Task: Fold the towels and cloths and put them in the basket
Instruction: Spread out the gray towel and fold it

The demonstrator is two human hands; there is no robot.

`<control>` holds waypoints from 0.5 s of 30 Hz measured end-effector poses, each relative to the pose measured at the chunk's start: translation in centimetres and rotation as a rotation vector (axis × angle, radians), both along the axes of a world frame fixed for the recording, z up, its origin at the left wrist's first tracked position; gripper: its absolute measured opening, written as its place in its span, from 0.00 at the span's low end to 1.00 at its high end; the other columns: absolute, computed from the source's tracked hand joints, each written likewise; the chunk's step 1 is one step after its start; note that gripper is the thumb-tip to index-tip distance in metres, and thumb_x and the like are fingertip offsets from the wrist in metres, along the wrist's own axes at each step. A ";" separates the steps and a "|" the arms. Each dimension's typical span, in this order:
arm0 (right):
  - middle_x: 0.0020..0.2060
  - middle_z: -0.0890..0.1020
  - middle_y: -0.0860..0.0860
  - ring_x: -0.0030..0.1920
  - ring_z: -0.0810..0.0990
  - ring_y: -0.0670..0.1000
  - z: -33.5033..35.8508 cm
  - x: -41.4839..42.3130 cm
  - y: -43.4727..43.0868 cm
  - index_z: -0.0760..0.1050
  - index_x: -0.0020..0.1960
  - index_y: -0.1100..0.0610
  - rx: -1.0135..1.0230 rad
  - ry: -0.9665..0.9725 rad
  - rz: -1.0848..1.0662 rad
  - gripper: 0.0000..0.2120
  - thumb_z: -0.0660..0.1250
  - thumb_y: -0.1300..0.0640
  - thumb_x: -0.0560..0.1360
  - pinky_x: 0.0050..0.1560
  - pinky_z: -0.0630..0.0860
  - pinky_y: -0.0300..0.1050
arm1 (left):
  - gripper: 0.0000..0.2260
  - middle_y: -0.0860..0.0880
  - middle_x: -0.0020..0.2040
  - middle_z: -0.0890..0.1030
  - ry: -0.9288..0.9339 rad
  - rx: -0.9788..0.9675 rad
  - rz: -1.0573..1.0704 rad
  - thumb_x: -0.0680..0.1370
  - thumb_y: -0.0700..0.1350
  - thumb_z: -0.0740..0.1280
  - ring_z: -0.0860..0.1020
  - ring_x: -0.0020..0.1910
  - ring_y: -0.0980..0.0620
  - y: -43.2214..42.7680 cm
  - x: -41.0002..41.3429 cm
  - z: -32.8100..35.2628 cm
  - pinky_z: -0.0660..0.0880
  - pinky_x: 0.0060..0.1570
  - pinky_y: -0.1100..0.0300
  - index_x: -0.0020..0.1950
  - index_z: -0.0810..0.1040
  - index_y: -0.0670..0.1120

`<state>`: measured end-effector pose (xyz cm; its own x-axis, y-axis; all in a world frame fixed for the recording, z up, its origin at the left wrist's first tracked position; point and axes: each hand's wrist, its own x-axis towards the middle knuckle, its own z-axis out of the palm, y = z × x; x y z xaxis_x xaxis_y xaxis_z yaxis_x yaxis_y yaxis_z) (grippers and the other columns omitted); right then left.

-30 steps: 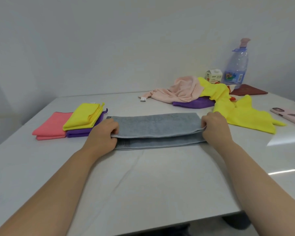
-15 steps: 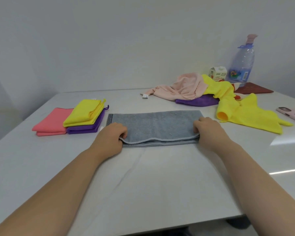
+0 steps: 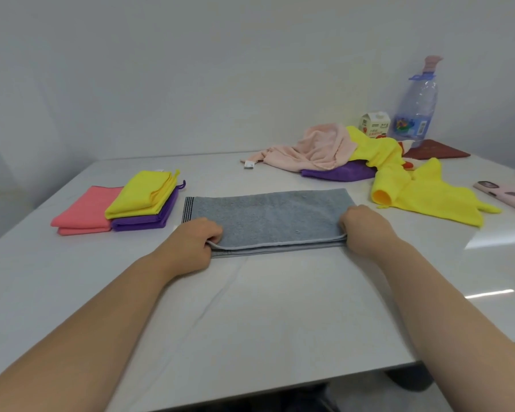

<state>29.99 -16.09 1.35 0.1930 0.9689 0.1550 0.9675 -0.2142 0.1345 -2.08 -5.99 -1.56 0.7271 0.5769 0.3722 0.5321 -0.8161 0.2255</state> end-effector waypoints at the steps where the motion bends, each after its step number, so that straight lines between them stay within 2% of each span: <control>1: 0.54 0.75 0.55 0.58 0.73 0.56 0.2 -0.1 -0.1 0.77 0.53 0.57 -0.013 0.006 -0.004 0.12 0.61 0.63 0.72 0.50 0.72 0.45 | 0.10 0.56 0.30 0.64 0.047 -0.036 0.009 0.61 0.38 0.54 0.64 0.34 0.59 -0.1 0.0 0.3 0.60 0.34 0.62 0.31 0.58 0.54; 4: 0.54 0.77 0.56 0.56 0.75 0.56 0.8 -0.5 -0.4 0.76 0.55 0.58 -0.018 0.078 -0.089 0.12 0.60 0.61 0.73 0.48 0.72 0.45 | 0.05 0.54 0.30 0.67 0.175 -0.085 0.090 0.66 0.45 0.52 0.66 0.35 0.56 -0.6 0.1 1.5 0.65 0.38 0.56 0.30 0.61 0.51; 6: 0.53 0.78 0.57 0.54 0.76 0.58 1.3 -1.2 -0.4 0.74 0.56 0.58 0.126 0.141 -0.177 0.12 0.59 0.60 0.75 0.45 0.69 0.45 | 0.12 0.51 0.28 0.68 0.057 0.012 0.175 0.70 0.53 0.49 0.68 0.34 0.50 -1.1 0.8 1.6 0.67 0.36 0.54 0.30 0.63 0.48; 8: 0.52 0.79 0.57 0.53 0.77 0.59 1.5 -2.6 0.1 0.73 0.57 0.58 0.304 0.202 -0.179 0.12 0.56 0.59 0.77 0.43 0.67 0.45 | 0.20 0.51 0.31 0.74 -0.077 0.124 0.217 0.73 0.56 0.48 0.72 0.37 0.48 -1.9 2.3 1.5 0.69 0.40 0.54 0.34 0.73 0.47; 9: 0.53 0.78 0.57 0.54 0.76 0.59 1.3 -3.5 0.4 0.72 0.59 0.58 0.319 0.221 -0.132 0.13 0.55 0.58 0.78 0.45 0.68 0.46 | 0.21 0.48 0.41 0.80 -0.048 0.117 0.233 0.76 0.56 0.49 0.74 0.45 0.48 -2.1 3.2 1.4 0.71 0.48 0.53 0.44 0.79 0.47; 10: 0.54 0.78 0.57 0.56 0.75 0.58 1.0 -4.3 0.8 0.72 0.59 0.58 0.274 0.219 -0.067 0.13 0.53 0.57 0.79 0.47 0.69 0.47 | 0.21 0.47 0.56 0.80 0.042 0.066 0.269 0.79 0.55 0.50 0.73 0.56 0.48 -2.4 4.1 1.3 0.70 0.57 0.52 0.58 0.78 0.47; 11: 0.54 0.77 0.56 0.57 0.75 0.57 0.5 -5.0 1.1 0.72 0.58 0.58 0.201 0.199 -0.011 0.13 0.52 0.55 0.80 0.48 0.70 0.47 | 0.21 0.47 0.65 0.74 0.160 0.005 0.306 0.80 0.54 0.51 0.69 0.64 0.47 -2.5 4.8 1.3 0.67 0.63 0.53 0.68 0.72 0.48; 12: 0.52 0.77 0.55 0.56 0.75 0.56 0.2 -5.5 1.2 0.73 0.56 0.58 0.126 0.156 0.015 0.14 0.51 0.54 0.81 0.46 0.70 0.46 | 0.21 0.48 0.68 0.72 0.263 -0.021 0.334 0.81 0.55 0.52 0.68 0.66 0.47 -2.6 5.2 1.4 0.66 0.64 0.54 0.71 0.67 0.48; 13: 0.50 0.77 0.54 0.55 0.75 0.56 0.1 -5.6 1.2 0.74 0.52 0.57 0.086 0.101 0.019 0.15 0.51 0.52 0.81 0.43 0.69 0.45 | 0.20 0.47 0.66 0.74 0.321 0.005 0.353 0.81 0.56 0.53 0.70 0.64 0.47 -2.8 5.5 1.8 0.68 0.61 0.54 0.69 0.69 0.49; 15: 0.46 0.78 0.54 0.48 0.77 0.55 0.5 -5.7 0.9 0.73 0.42 0.57 0.092 0.022 -0.005 0.18 0.50 0.50 0.81 0.40 0.66 0.43 | 0.18 0.48 0.52 0.81 0.340 0.120 0.376 0.80 0.58 0.53 0.76 0.53 0.47 -3.1 5.6 3.1 0.71 0.49 0.56 0.56 0.77 0.50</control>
